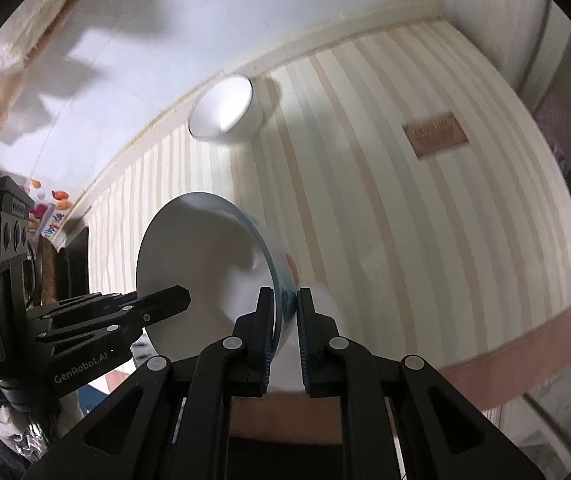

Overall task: Organize plates and bowls
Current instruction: 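Carry the nested bowls beside the plate stack and lower them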

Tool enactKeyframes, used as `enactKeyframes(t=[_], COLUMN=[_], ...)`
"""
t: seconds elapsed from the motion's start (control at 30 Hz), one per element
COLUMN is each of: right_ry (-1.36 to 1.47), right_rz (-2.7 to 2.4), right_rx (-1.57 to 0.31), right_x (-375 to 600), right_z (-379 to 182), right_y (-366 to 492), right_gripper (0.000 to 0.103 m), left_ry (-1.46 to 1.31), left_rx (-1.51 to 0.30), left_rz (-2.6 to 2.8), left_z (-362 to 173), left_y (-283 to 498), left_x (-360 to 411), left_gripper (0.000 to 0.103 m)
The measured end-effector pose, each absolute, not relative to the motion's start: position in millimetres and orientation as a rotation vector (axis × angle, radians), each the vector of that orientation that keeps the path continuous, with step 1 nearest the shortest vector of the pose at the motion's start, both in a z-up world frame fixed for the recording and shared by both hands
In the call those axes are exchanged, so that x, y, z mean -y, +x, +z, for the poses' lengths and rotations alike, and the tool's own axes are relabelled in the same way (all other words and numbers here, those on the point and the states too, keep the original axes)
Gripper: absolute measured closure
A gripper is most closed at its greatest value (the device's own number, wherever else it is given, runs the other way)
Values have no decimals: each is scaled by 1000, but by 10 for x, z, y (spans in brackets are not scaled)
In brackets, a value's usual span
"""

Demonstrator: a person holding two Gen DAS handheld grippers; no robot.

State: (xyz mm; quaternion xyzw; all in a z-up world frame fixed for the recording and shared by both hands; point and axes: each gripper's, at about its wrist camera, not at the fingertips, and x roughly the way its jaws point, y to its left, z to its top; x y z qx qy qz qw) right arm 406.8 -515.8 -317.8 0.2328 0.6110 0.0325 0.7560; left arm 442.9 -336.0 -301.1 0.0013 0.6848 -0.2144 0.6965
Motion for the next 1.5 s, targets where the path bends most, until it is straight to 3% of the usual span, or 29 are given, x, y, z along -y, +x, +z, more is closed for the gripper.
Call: enactKeyframes(t=[0.57,1.5], right_ry=[553,478], right_rz=[29,8], right_rx=[-1474,-1530], right_x=[5166,5092], right_z=[-3881,-3995], right_y=[3744,3850], right_gripper=[90,90], left_ry=[189,245], left_rx=[-1645,-1632], left_rz=[-460,-414], left_z=[-3589,-3650], left_y=[4110,4068], left_x=[3574,3659], left_gripper=[90,90])
